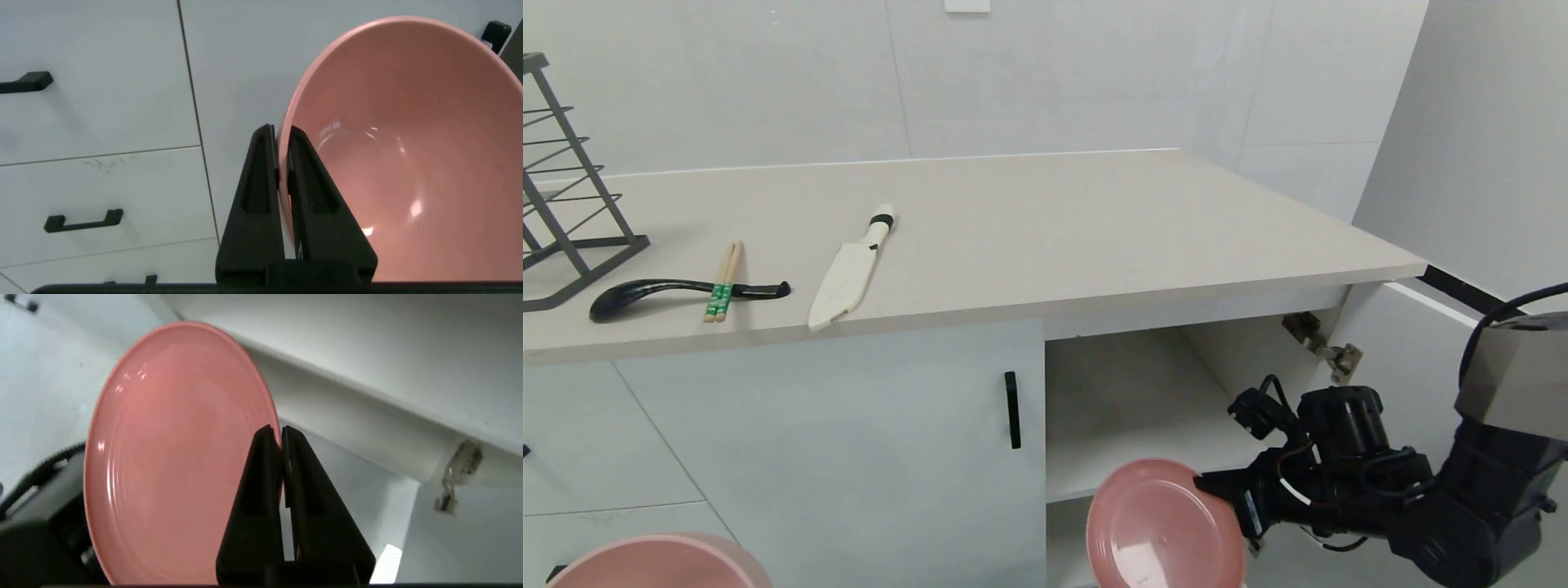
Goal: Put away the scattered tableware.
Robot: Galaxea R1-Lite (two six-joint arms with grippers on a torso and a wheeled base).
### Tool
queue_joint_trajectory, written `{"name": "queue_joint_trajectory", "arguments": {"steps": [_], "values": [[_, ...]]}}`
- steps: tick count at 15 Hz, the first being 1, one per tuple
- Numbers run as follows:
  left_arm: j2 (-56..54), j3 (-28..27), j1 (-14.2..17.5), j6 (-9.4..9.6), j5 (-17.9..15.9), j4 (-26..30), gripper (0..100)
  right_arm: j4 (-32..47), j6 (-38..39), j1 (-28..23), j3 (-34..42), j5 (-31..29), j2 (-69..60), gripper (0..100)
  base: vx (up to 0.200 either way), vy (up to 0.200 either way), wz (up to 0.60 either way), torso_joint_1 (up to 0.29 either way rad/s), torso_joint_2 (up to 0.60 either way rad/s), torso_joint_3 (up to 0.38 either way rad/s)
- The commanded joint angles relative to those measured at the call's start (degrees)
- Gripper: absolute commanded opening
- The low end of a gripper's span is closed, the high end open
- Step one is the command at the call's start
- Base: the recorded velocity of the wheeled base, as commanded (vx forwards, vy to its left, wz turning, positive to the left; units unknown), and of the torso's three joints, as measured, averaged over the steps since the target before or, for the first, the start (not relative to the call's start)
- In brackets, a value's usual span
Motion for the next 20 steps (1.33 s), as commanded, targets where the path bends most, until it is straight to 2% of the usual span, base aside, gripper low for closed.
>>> {"name": "queue_joint_trajectory", "arguments": {"steps": [1, 3, 5, 7, 9, 12, 20], "values": [[0.1, 0.0, 0.0, -0.02, 0.0, 0.0, 0, -5.3, 5.6, -0.1, -3.0, -1.5, 6.5, 0, 0.000, 0.000, 0.00, 0.000, 0.00, 0.000], [0.1, 0.0, 0.0, -0.02, 0.0, 0.0, 0, -10.1, 12.8, -0.5, -5.5, -6.6, 11.0, 0, 0.000, 0.000, 0.00, 0.000, 0.00, 0.000], [0.1, 0.0, 0.0, -0.02, 0.0, 0.0, 0, -12.9, 16.6, -0.6, -7.4, -7.1, 12.7, 0, 0.000, 0.000, 0.00, 0.000, 0.00, 0.000], [0.1, 0.0, 0.0, -0.11, 0.0, 0.0, 0, -13.0, 17.3, -0.6, -10.9, -7.3, 14.9, 0, 0.000, 0.000, 0.00, 0.000, 0.00, 0.000], [0.1, 0.0, 0.0, -0.11, 0.0, 0.0, 0, -13.0, 19.1, -0.6, -15.4, -10.1, 18.0, 0, 0.000, 0.000, 0.00, 0.000, 0.00, 0.000], [0.1, 0.0, 0.0, -0.11, 0.0, 0.0, 0, -12.0, 21.8, -0.6, -24.1, -11.7, 22.1, 0, 0.000, 0.000, 0.00, 0.000, 0.00, 0.000], [0.1, 0.0, 0.0, -0.11, 0.0, 0.0, 0, 3.3, 24.1, -2.3, -41.5, -12.3, 24.0, 0, 0.000, 0.000, 0.00, 0.000, 0.00, 0.000]]}}
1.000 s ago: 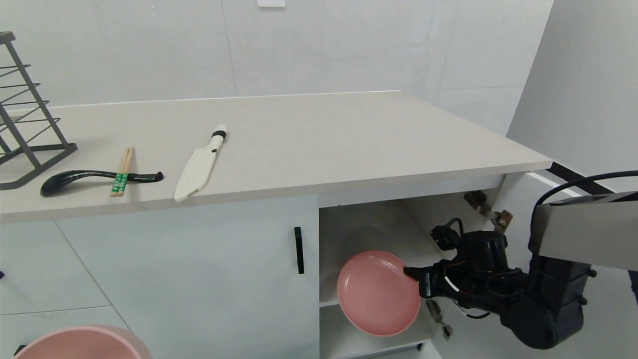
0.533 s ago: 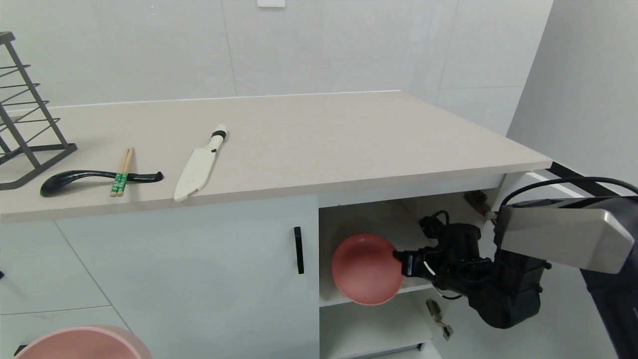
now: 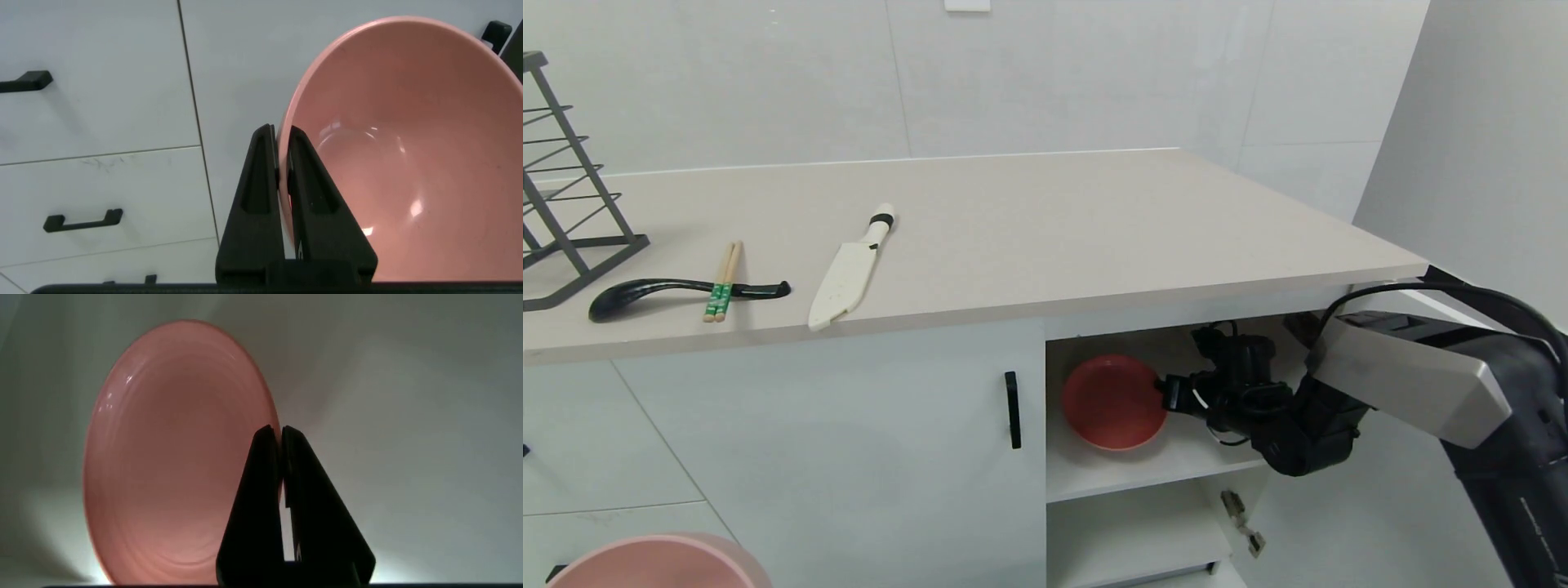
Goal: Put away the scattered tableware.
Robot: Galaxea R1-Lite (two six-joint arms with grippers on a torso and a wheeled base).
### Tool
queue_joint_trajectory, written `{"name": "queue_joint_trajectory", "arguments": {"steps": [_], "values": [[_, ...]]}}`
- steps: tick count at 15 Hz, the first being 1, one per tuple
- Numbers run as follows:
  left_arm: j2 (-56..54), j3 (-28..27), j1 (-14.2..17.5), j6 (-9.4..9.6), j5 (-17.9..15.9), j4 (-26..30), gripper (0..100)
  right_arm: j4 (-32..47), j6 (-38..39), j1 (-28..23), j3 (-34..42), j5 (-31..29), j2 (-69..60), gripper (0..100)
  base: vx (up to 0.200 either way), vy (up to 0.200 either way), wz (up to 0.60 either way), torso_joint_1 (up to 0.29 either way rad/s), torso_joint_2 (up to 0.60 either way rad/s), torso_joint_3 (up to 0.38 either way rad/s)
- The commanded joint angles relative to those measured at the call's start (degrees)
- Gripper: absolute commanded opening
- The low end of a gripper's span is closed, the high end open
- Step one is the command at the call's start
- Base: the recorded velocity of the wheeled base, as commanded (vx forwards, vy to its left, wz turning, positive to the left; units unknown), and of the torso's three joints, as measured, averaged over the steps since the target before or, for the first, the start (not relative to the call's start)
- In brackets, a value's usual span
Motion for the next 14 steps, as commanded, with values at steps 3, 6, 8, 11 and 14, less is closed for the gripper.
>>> {"name": "queue_joint_trajectory", "arguments": {"steps": [3, 6, 8, 11, 14], "values": [[0.1, 0.0, 0.0, 0.03, 0.0, 0.0, 0, 4.9, 0.3, -0.1, -4.8, 0.0, 0.5, 100, 0.000, 0.000, 0.00, 0.000, 0.00, 0.000], [0.1, 0.0, 0.0, 0.03, 0.0, 0.0, 0, 5.0, 1.7, 0.0, -4.7, -1.0, 0.5, 100, 0.000, 0.000, 0.00, 0.000, 0.00, 0.000], [0.1, 0.0, 0.0, -0.06, 0.0, 0.0, 0, 2.6, 1.4, 0.7, -0.2, -1.1, -0.7, 100, 0.000, 0.000, 0.00, 0.000, 0.00, 0.000], [0.4, 0.0, -0.2, -2.17, 0.0, -0.2, 0, -3.2, -0.3, 7.3, 15.4, -1.0, -10.7, 100, 0.000, 0.000, 0.00, 0.000, 0.00, 0.000], [0.4, 0.0, -0.1, -2.17, 0.0, -0.2, 0, -7.9, -1.4, 18.4, 34.7, -1.1, -24.3, 100, 0.000, 0.000, 0.00, 0.000, 0.00, 0.000]]}}
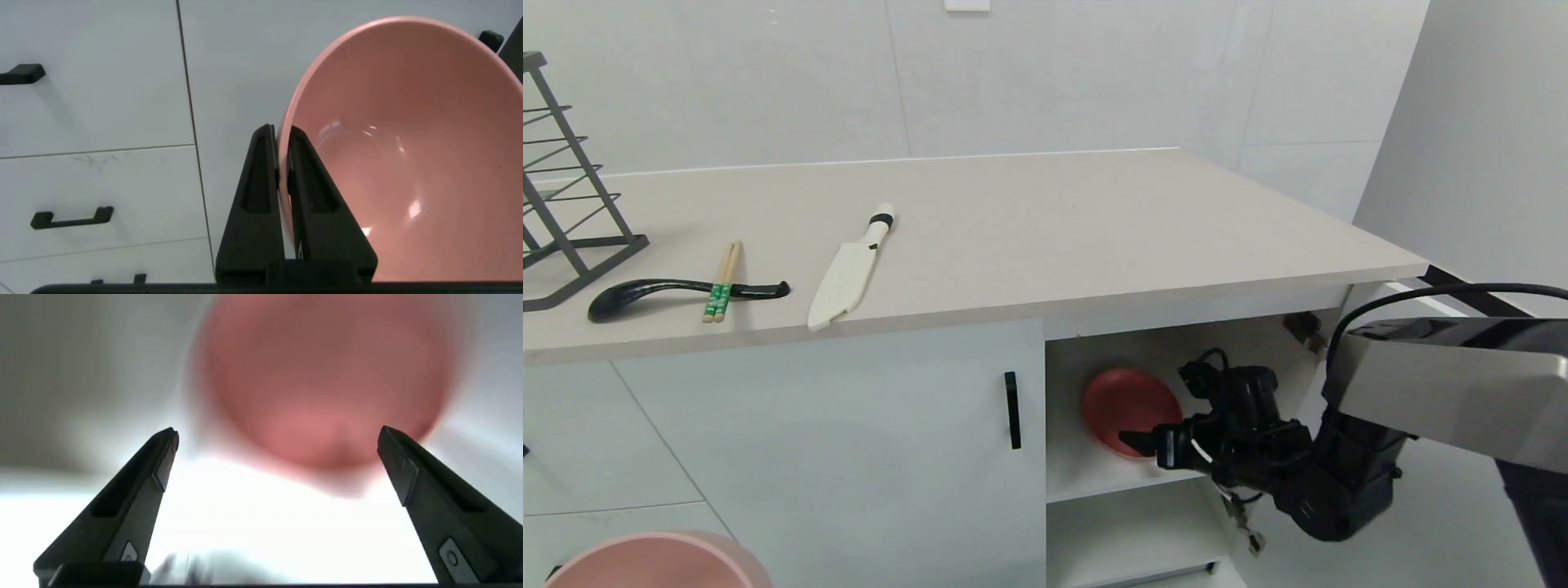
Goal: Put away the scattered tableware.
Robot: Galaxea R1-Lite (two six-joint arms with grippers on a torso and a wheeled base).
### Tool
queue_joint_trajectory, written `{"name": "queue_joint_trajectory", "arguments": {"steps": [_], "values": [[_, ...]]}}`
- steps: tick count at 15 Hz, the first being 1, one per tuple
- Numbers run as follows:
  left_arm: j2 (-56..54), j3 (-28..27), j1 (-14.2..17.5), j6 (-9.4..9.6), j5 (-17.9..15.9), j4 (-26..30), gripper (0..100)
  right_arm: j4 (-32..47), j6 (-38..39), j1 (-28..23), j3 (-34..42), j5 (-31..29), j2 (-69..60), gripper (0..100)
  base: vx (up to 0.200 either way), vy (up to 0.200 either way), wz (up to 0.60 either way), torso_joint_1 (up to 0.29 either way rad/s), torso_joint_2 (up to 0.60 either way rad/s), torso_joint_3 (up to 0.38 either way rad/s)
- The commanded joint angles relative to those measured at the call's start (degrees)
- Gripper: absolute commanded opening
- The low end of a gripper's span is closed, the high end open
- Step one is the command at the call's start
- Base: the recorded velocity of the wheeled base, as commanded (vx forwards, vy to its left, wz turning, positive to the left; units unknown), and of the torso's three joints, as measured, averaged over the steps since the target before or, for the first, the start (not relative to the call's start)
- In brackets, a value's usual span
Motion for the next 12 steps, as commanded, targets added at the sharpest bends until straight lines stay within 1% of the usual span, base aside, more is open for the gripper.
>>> {"name": "queue_joint_trajectory", "arguments": {"steps": [1, 3, 4, 5, 6, 7, 8, 9, 10, 11, 12], "values": [[0.3, 0.0, 0.0, -0.01, 0.0, 0.0, 0, -3.2, -0.8, 11.3, 15.7, -0.2, -16.1, 100, 0.000, 0.000, 0.00, 0.000, 0.00, 0.000], [0.2, 0.0, 0.1, 0.08, 0.0, 0.0, 0, -3.2, -0.8, 15.4, 21.5, -0.2, -21.8, 100, 0.000, 0.000, 0.00, 0.000, 0.00, 0.000], [0.1, 0.0, 0.2, 0.52, -0.1, -0.1, 0, -3.1, -0.8, 20.0, 26.3, -1.2, -27.1, 100, 0.000, 0.000, 0.00, 0.000, 0.00, 0.000], [0.1, 0.0, 0.2, 0.78, -0.1, 0.0, 0, -3.1, -0.8, 20.9, 27.0, -2.0, -28.2, 100, 0.000, 0.000, 0.00, 0.000, 0.00, 0.000], [0.0, 0.0, 0.2, 3.50, -0.4, -0.1, 0, -3.0, 0.0, 26.3, 31.2, -5.9, -33.3, 100, 0.000, 0.000, 0.00, 0.000, 0.00, 0.000], [0.0, 0.1, 0.2, 6.84, -2.3, -0.4, 0, -3.2, 1.2, 28.4, 33.6, -6.0, -35.9, 100, 0.000, 0.000, 0.00, 0.000, 0.00, 0.000], [0.0, 0.1, 0.2, 8.16, -3.9, -0.5, 0, -3.3, 1.7, 29.2, 34.6, -6.1, -37.1, 100, 0.000, 0.000, 0.00, 0.000, 0.00, 0.000], [0.3, -1.7, 0.2, 7.46, -4.7, -5.3, 0, -3.3, 2.2, 29.6, 36.2, -6.4, -39.7, 100, 0.000, 0.000, 0.00, 0.000, 0.00, 0.000], [2.9, -9.7, -0.3, 2.98, -4.7, -13.7, 0, -3.5, 2.0, 29.5, 37.1, -6.4, -41.6, 100, 0.000, 0.000, 0.00, 0.000, 0.00, 0.000], [11.9, -17.5, 0.2, 0.17, -4.7, -15.0, 0, -5.3, 1.7, 29.6, 37.0, -6.3, -42.3, 100, 0.000, 0.000, 0.00, 0.000, 0.00, 0.000], [14.1, -18.8, 0.2, 0.52, -5.4, -14.2, 0, -7.7, 1.6, 30.1, 36.9, -5.9, -42.3, 100, 0.000, 0.000, 0.00, 0.000, 0.00, 0.000]]}}
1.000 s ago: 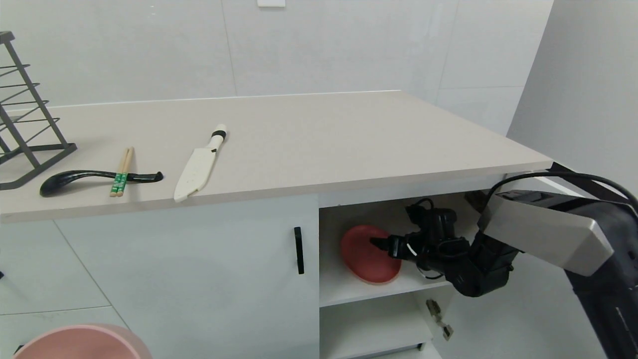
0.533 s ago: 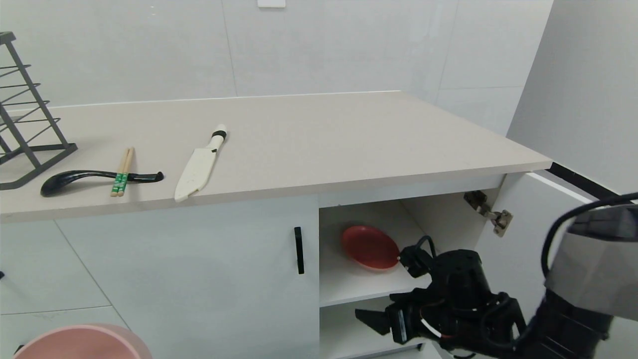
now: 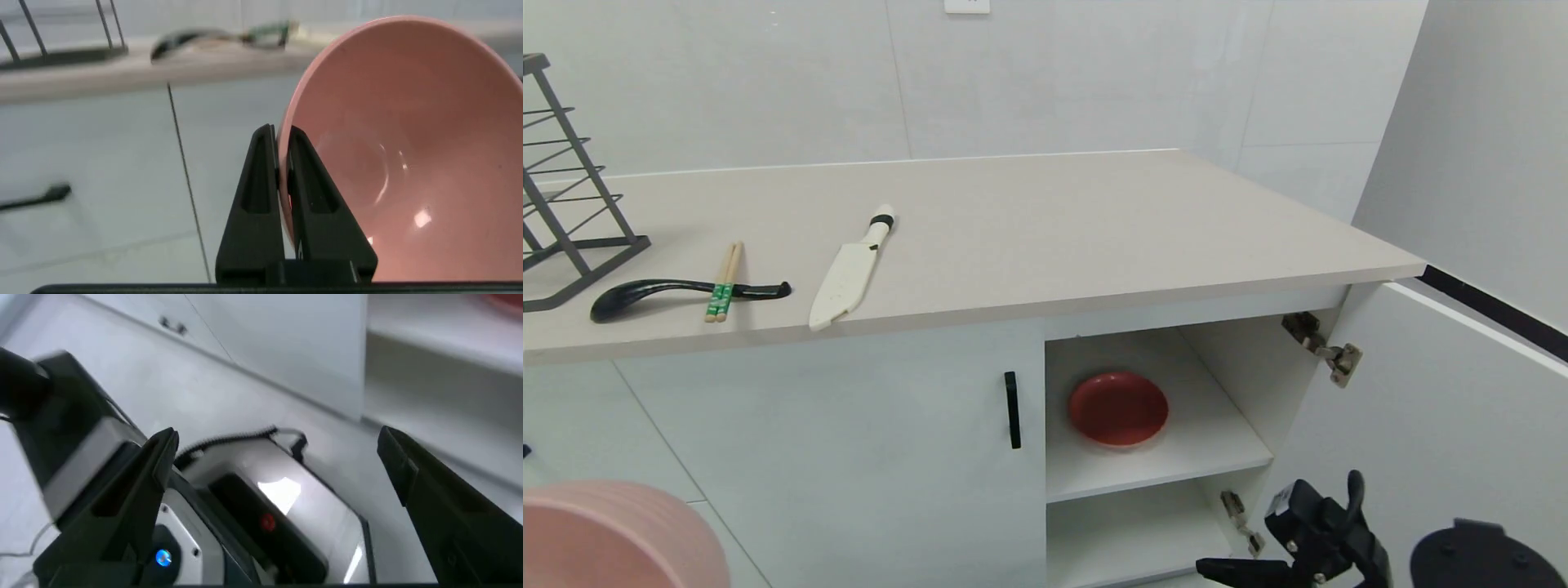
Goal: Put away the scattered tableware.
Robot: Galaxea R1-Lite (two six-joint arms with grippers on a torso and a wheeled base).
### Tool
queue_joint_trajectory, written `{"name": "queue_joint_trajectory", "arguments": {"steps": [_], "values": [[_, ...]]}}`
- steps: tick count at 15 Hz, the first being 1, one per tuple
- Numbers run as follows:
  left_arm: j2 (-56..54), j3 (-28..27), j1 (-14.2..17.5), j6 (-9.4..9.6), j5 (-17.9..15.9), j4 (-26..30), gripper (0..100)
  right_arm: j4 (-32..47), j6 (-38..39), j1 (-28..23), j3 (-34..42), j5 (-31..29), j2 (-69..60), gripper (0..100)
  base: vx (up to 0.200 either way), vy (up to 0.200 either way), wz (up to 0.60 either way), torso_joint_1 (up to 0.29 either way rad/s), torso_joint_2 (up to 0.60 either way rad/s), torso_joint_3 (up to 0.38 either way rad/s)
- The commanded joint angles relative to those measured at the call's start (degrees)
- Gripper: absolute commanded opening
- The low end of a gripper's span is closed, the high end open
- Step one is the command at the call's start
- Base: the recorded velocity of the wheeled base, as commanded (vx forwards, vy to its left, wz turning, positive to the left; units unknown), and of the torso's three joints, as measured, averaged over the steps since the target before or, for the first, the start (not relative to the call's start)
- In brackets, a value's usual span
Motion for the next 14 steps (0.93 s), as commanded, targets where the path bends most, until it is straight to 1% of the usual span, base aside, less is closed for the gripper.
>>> {"name": "queue_joint_trajectory", "arguments": {"steps": [1, 2, 3, 4, 5, 6, 7, 8, 9, 10, 12, 13, 14], "values": [[14.5, -11.2, 0.1, -1.10, -4.6, 0.2, 0, -4.0, -0.1, 2.6, -0.2, 0.5, -3.2, 100, 0.000, 0.000, 0.00, 0.000, 0.00, 0.000], [15.0, -11.2, 0.1, -0.40, -5.6, 1.2, 0, -4.4, 0.0, 2.7, -0.4, 0.5, -3.2, 100, 0.000, 0.000, 0.00, 0.000, 0.00, 0.000], [19.9, -11.4, -0.2, 5.14, -9.9, 3.9, 0, -5.6, -0.1, 3.2, -3.0, 0.6, -3.2, 100, 0.000, 0.000, 0.00, 0.000, 0.00, 0.000], [22.5, -11.8, -0.7, 8.39, -10.7, 3.8, 0, -5.6, -0.1, 3.3, -4.1, 0.8, -3.2, 100, 0.000, 0.000, 0.00, 0.000, 0.00, 0.000], [29.8, -14.3, -4.4, 17.09, -10.9, 3.5, 0, -5.6, -0.1, 3.4, -6.4, 1.2, -3.2, 100, 0.000, 0.000, 0.00, 0.000, 0.00, 0.000], [34.7, -16.1, -8.4, 20.17, -10.9, 3.5, 0, -5.7, -0.1, 3.5, -7.1, 1.3, -3.2, 100, 0.000, 0.000, 0.00, 0.000, 0.00, 0.000], [40.0, -18.3, -12.5, 21.58, -10.8, 3.5, 0, -6.1, -0.1, 3.5, -7.9, 1.2, -3.2, 100, 0.000, 0.000, 0.00, 0.000, 0.00, 0.000], [44.3, -19.4, -15.7, 21.93, -10.1, 2.6, 0, -6.3, -0.1, 3.6, -7.9, 1.2, -3.3, 100, 0.000, 0.000, 0.00, 0.000, 0.00, 0.000], [46.7, -19.5, -17.9, 21.93, -9.2, 1.5, 0, -6.5, -0.1, 3.6, -7.9, 1.3, -3.4, 100, 0.000, 0.000, 0.00, 0.000, 0.00, 0.000], [52.6, -19.5, -26.1, 21.84, -4.4, -1.5, 0, -6.5, 0.0, 3.5, -8.0, 1.2, -3.5, 100, 0.000, 0.000, 0.00, 0.000, 0.00, 0.000], [60.7, -19.7, -39.5, 21.14, 5.4, -7.1, 0, -6.5, 0.0, 3.4, -8.0, 1.3, -3.5, 100, 0.000, 0.000, 0.00, 0.000, 0.00, 0.000], [64.2, -19.9, -46.7, 20.26, 11.2, -9.0, 0, -6.5, 0.0, 3.4, -7.9, 1.2, -3.6, 100, 0.000, 0.000, 0.00, 0.000, 0.00, 0.000], [65.6, -20.2, -49.7, 19.56, 14.3, -9.3, 0, -6.5, 0.0, 3.4, -7.9, 1.2, -3.9, 100, 0.000, 0.000, 0.00, 0.000, 0.00, 0.000]]}}
